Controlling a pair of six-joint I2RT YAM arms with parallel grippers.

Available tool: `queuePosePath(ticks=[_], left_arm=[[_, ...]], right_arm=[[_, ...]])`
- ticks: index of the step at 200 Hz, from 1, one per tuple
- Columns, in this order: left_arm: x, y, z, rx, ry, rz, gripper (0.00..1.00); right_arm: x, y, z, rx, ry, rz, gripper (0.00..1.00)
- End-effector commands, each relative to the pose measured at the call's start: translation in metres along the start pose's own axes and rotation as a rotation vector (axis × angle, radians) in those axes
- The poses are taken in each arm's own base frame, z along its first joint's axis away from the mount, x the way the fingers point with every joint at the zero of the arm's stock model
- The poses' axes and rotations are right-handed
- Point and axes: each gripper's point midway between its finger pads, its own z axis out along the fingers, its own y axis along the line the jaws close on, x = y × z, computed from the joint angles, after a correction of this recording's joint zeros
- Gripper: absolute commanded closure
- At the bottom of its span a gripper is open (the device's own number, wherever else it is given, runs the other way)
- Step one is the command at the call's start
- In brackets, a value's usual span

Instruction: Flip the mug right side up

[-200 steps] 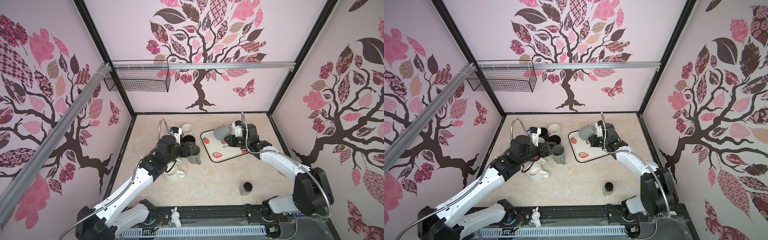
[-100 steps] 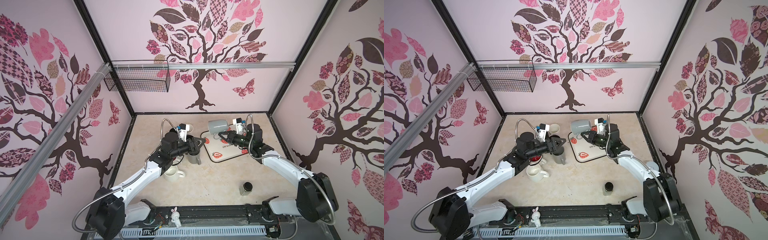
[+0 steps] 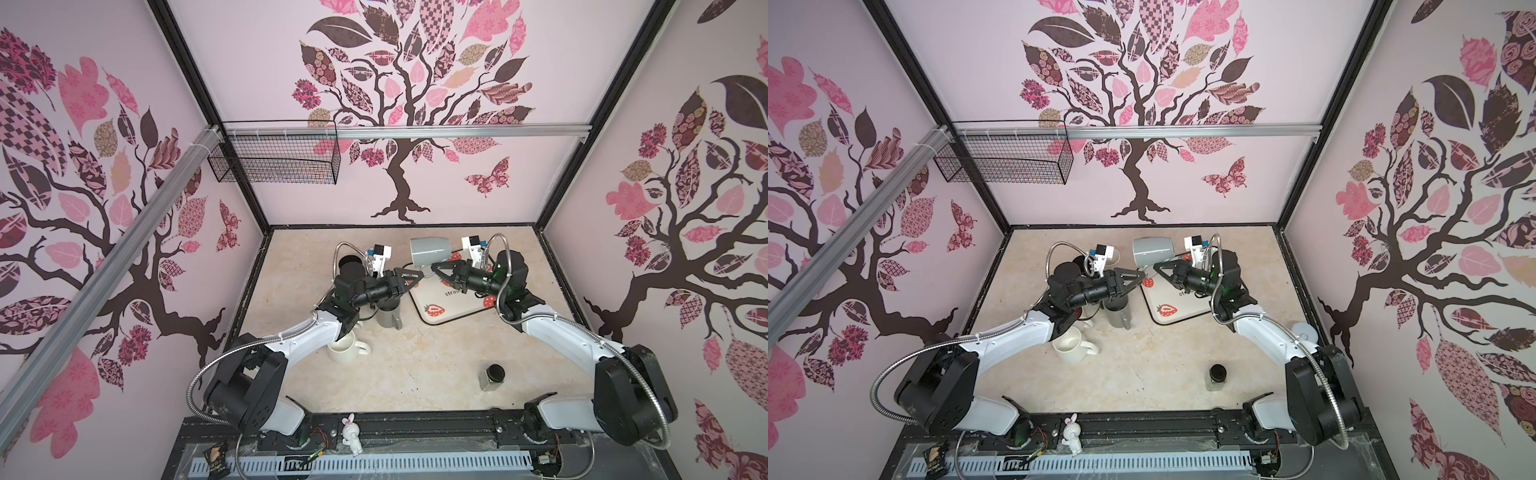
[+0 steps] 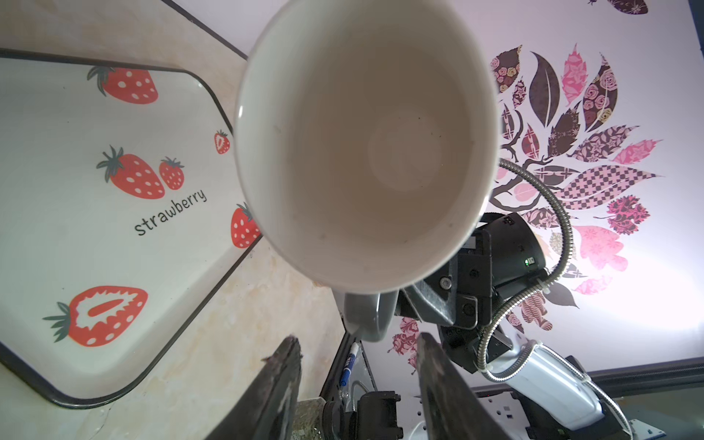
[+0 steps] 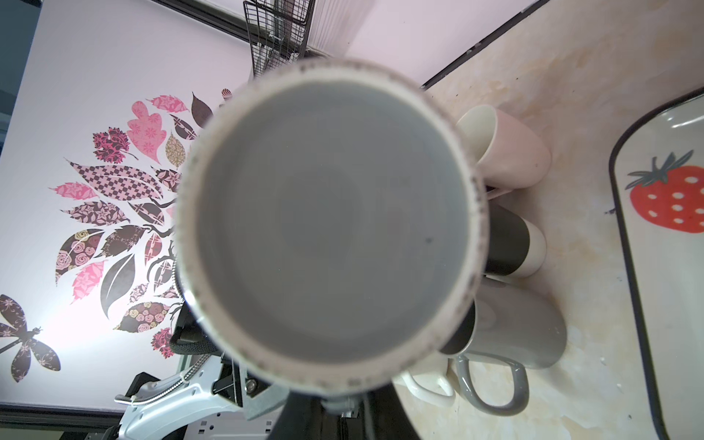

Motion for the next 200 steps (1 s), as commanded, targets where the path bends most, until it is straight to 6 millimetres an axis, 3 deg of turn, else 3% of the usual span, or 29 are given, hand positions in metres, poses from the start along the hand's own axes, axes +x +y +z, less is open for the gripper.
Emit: queuePosePath(ticks=[1,69,91,141,167,182,200], left_arm=[[-0.006,-0.02,0.0,0.089,-0.011,0.004,0.48],[-0.01,-0.02,0.011,0.135,0.0,-0.073,0.52],[-0.011,-0.024,0.012,0.177,0.004,-0.096,0.64],[-0.009,-0.034,0.007,0.215,-0.004,-0.12,0.77],[-0.001,-0.037,0.005,0.189,-0.001,-0.106,1.0],[0.004,-0.036,0.001,0.154,-0.006,-0.1,1.0],[0.011,-0.036,-0.007,0.114,-0.016,-0.077,1.0]], right_arm=[[-0.006,0.056,-0.009,-0.147,-0.021,-0.118,1.0],[0.0,0.059,-0.003,-0.185,0.003,-0.082,1.0],[0.004,0.057,-0.001,-0.185,0.018,-0.074,1.0],[0.018,0.05,0.001,-0.178,0.063,-0.043,1.0],[0.023,0.047,0.0,-0.159,0.081,-0.05,1.0],[0.026,0.043,-0.001,-0.141,0.09,-0.051,1.0],[0.03,0.039,-0.003,-0.122,0.101,-0.05,0.9]])
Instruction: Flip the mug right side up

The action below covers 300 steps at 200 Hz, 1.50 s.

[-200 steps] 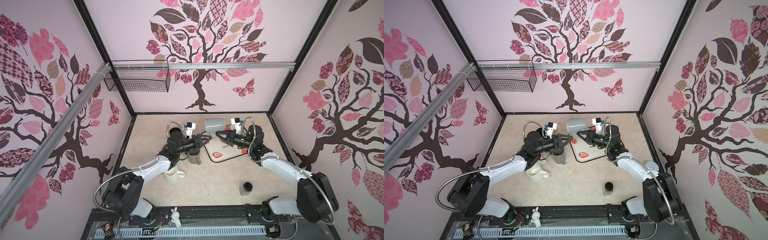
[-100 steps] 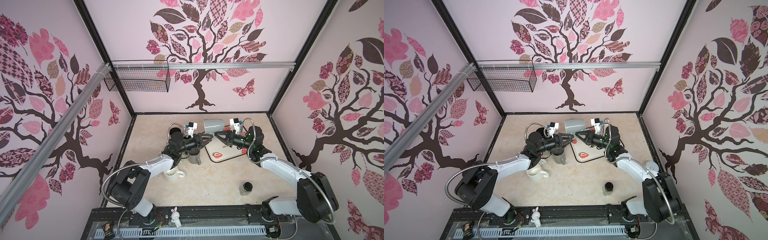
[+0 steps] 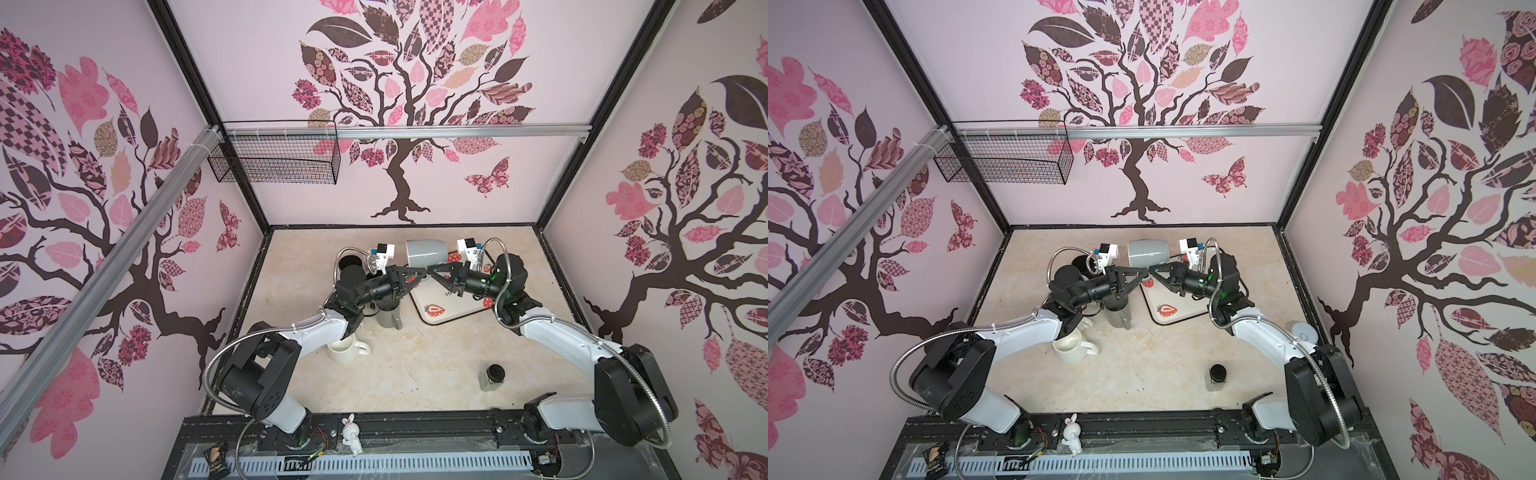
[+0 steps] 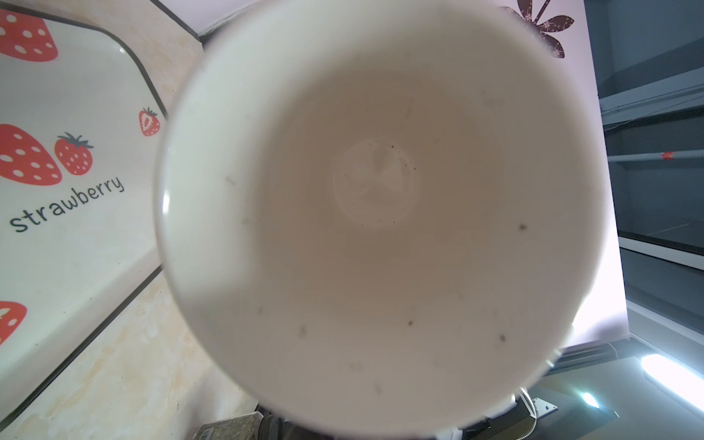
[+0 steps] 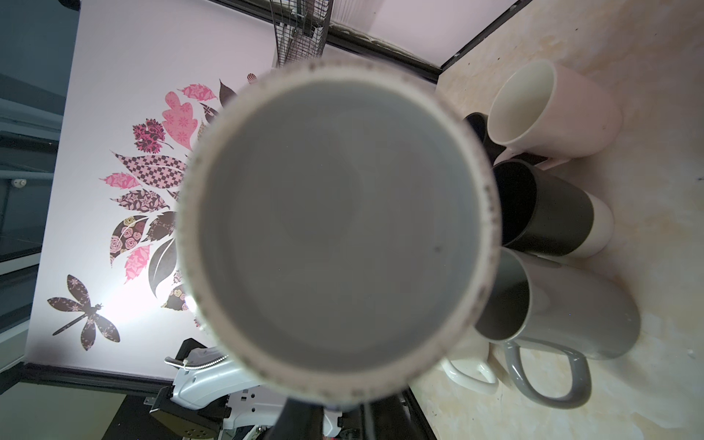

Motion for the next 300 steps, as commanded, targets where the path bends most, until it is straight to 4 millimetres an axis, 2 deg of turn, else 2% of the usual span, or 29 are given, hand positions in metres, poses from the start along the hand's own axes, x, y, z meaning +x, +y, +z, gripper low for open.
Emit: queuePosePath(ticks=[1,18,60,79,118,128,151,180,205,228,255,278,300], left_arm=[[0.011,-0.018,-0.011,-0.005,-0.018,0.054,1.0],[0.02,-0.018,-0.02,-0.047,-0.019,0.093,1.0],[0.052,-0.013,-0.039,-0.174,0.002,0.149,1.0],[0.063,-0.007,-0.049,-0.222,0.005,0.143,1.0],[0.071,0.0,-0.077,-0.304,-0.048,0.127,1.0],[0.076,0.014,-0.091,-0.419,-0.057,0.133,1.0],[0.092,0.029,-0.125,-0.686,-0.063,0.242,1.0],[0.11,0.039,-0.145,-0.839,-0.053,0.279,1.0],[0.124,0.048,-0.151,-0.96,-0.057,0.295,1.0],[0.129,0.063,-0.145,-1.019,-0.078,0.236,1.0],[0.123,0.072,-0.139,-1.08,-0.125,0.214,1.0],[0.116,0.078,-0.143,-1.154,-0.166,0.217,1.0],[0.114,0.088,-0.138,-1.18,-0.15,0.189,1.0]], right_arm=[[0.014,0.019,-0.005,-0.035,0.043,-0.104,0.89],[0.021,0.014,-0.006,-0.023,0.068,-0.098,0.84],[0.044,0.0,-0.017,0.026,0.134,-0.093,0.62],[0.054,-0.01,-0.025,0.088,0.158,-0.116,0.57],[0.069,-0.028,-0.04,0.229,0.208,-0.176,0.52],[0.07,-0.033,-0.044,0.265,0.205,-0.192,0.51],[0.071,-0.039,-0.051,0.307,0.187,-0.219,0.5],[0.072,-0.044,-0.054,0.32,0.173,-0.223,0.5],[0.071,-0.044,-0.054,0.324,0.172,-0.23,0.5],[0.07,-0.044,-0.053,0.322,0.169,-0.238,0.5],[0.073,-0.045,-0.054,0.322,0.179,-0.24,0.49],[0.077,-0.048,-0.058,0.329,0.183,-0.248,0.48],[0.078,-0.051,-0.06,0.341,0.18,-0.256,0.48]])
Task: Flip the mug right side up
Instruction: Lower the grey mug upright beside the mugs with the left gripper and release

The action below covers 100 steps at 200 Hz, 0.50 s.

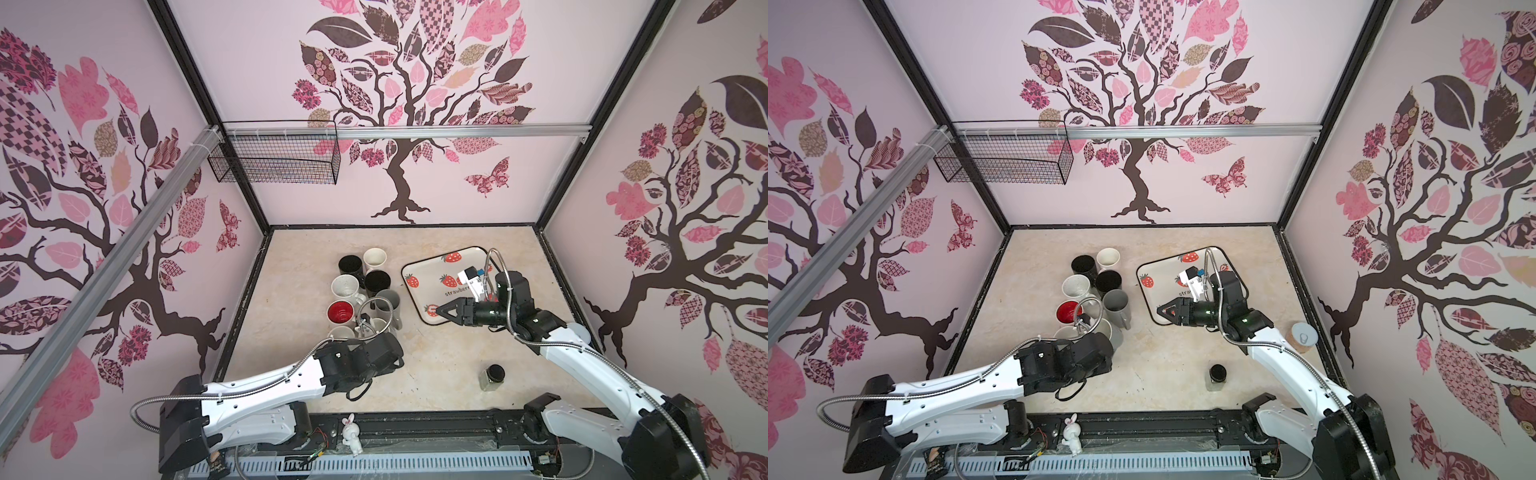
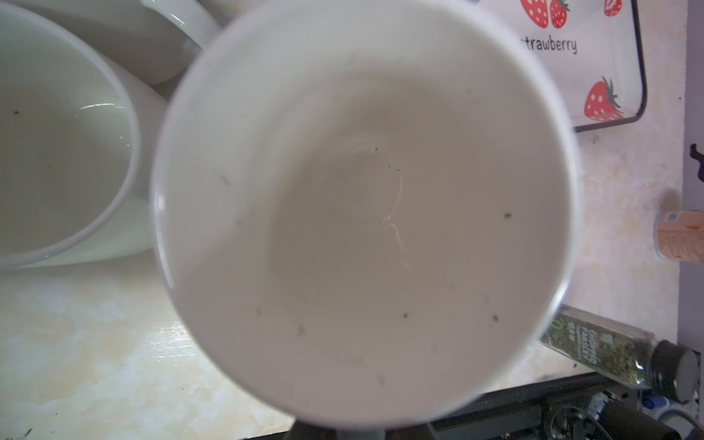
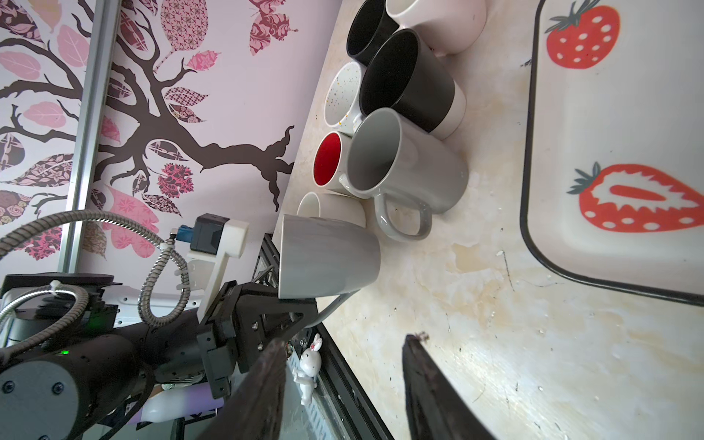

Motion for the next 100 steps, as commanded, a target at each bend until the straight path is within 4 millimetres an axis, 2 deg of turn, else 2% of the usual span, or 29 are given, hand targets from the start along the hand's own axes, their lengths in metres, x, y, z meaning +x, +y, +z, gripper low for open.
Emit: queuePosePath(ticks=[1,100], left_arm=[[-0.031,-0.022,-0.009,0.037,-0.077,-0.08,1.0],[-0.024,-0.023,0.029,-0.038,0.032,-0.098,1.0]], right_arm=[[0.0,0.002,-0.006,0.01,-0.017,-0.045,0.48],[0.0,-0.017,-0.005,0.054,-0.005,-0.055,0.46]])
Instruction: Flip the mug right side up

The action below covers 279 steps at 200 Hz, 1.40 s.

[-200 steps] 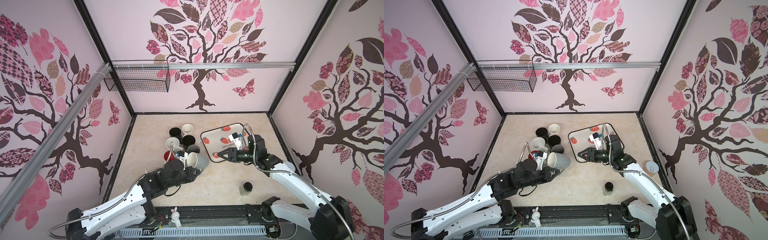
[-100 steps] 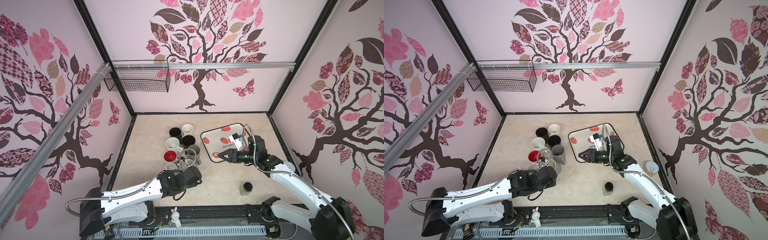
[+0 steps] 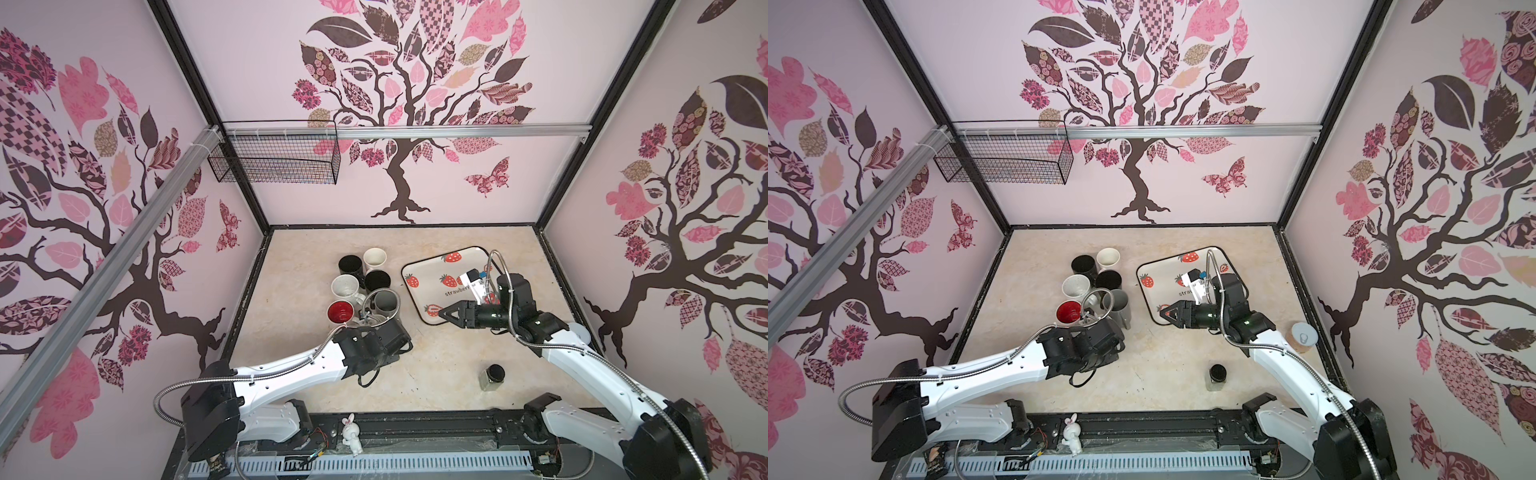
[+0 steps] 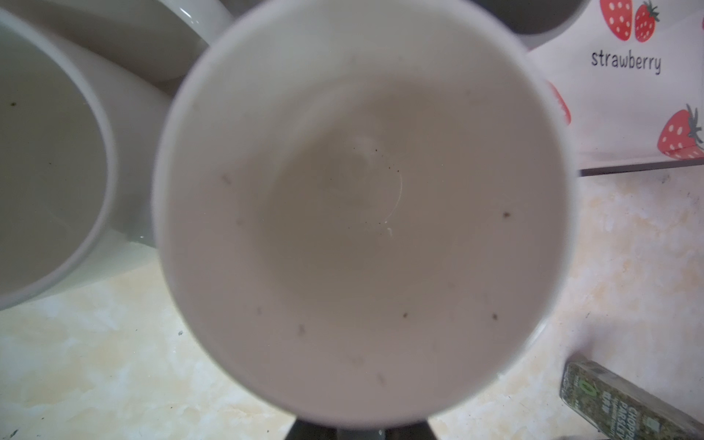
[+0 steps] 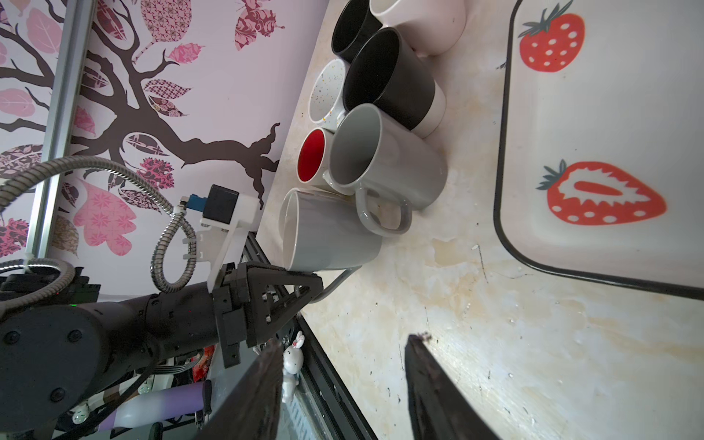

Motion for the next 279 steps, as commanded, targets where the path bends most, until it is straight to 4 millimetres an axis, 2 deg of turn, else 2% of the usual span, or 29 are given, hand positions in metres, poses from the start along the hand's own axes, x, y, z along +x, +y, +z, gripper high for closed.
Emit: queuePosePath(ticks=[1,40,80,110,154,193,225,256,279], left_arm=[[-0.017,-0.028,-0.006,0.069,-0.032,-0.028,1.0],[-0.02,-0.025,0.004,0.007,-0.042,-0.002,1.0],[-0.02,-0.026,0.009,-0.017,-0.041,0.019,0.74],[-0.025,-0.027,0.003,-0.033,-0.053,0.036,0.65],[-0.036,-0.028,-0.018,-0.027,-0.086,0.071,0.59],[-0.061,-0.028,-0.057,0.001,-0.167,0.162,0.57],[-0.09,-0.017,-0.083,-0.019,-0.219,0.212,0.55],[-0.122,-0.001,-0.1,-0.007,-0.239,0.243,0.54],[-0.153,0.011,-0.114,0.013,-0.274,0.25,0.53]], right_arm=[[0.0,-0.005,0.0,0.009,0.003,-0.024,0.46],[-0.001,-0.009,-0.002,0.013,0.004,-0.018,0.46],[-0.002,-0.011,-0.003,0.023,-0.001,-0.024,0.46],[-0.004,-0.012,-0.004,0.031,-0.008,-0.025,0.45],[-0.016,-0.014,-0.013,0.106,-0.065,-0.054,0.42],[-0.033,-0.017,-0.027,0.202,-0.142,-0.099,0.41],[-0.049,-0.019,-0.038,0.29,-0.19,-0.146,0.38],[-0.077,-0.03,-0.062,0.483,-0.26,-0.227,0.33],[-0.104,-0.023,-0.085,0.585,-0.352,-0.285,0.28]])
